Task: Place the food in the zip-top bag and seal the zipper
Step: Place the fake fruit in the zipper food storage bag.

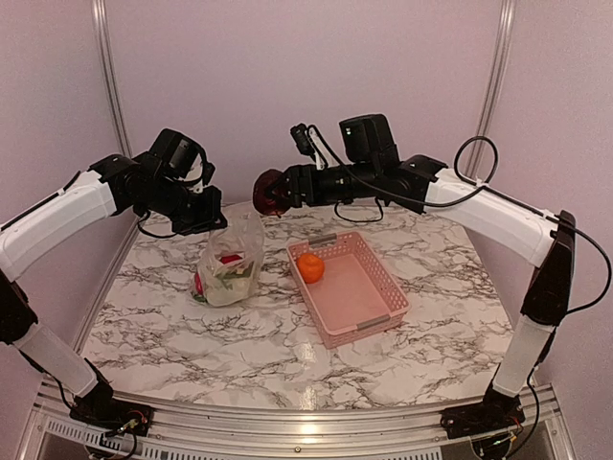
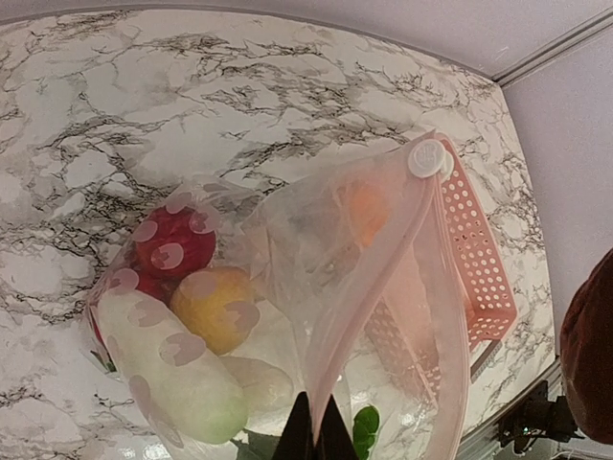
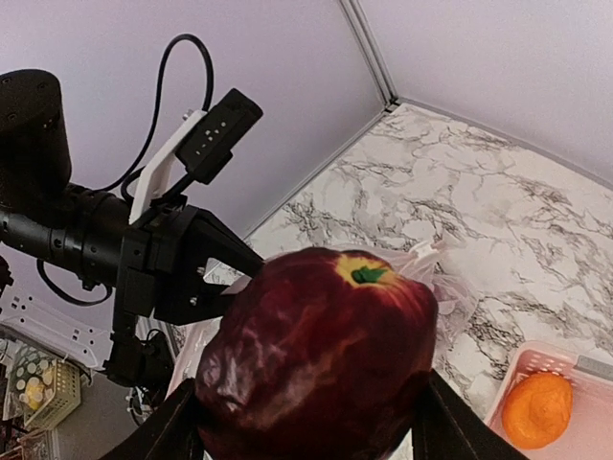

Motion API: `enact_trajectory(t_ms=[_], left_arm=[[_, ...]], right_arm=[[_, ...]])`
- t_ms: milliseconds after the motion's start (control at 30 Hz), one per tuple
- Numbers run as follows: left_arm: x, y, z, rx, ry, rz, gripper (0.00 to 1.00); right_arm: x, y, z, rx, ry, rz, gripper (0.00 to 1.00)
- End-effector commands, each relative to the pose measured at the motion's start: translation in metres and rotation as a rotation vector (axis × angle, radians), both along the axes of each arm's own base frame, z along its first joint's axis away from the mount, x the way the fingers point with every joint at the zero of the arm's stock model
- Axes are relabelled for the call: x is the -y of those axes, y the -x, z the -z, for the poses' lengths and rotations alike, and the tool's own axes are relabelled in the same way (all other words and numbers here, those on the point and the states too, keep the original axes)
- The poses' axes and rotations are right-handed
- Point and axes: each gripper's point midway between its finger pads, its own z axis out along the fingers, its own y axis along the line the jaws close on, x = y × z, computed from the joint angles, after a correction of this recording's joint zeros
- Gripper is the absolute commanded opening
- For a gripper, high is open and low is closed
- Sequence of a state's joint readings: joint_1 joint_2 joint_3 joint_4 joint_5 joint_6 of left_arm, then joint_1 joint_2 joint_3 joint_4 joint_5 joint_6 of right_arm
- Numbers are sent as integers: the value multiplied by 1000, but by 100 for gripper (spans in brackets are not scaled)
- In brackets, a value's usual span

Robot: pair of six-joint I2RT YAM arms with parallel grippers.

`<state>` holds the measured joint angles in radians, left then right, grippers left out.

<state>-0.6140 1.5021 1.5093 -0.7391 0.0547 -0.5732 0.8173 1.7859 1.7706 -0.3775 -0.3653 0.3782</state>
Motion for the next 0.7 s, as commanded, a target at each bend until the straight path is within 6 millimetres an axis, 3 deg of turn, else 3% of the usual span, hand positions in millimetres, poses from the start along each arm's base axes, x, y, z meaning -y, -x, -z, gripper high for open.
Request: enact_trajectory(t_ms=[0,333,467,500,533,667], left_arm=[[4,-1,-7,6,44,1,0],[8,0,-25,28,97,0,0],[7,0,-30,37,103,-3,0],[7,0,-29,37,101,-6,0],[6,0,-29,38,99,-8,0],[2,-1,-28,42,92,-35,0]], right_arm=[[-24,9,-32,63,-105,-58,53],[-52,14,11,71,-9,-65,56],[-57,12,43,67,88,-47,70],[-60,13,45,73,102,-51,77],[-63,15,47,81,121,-59,94],[-64,21,30,113,146,-58,99]])
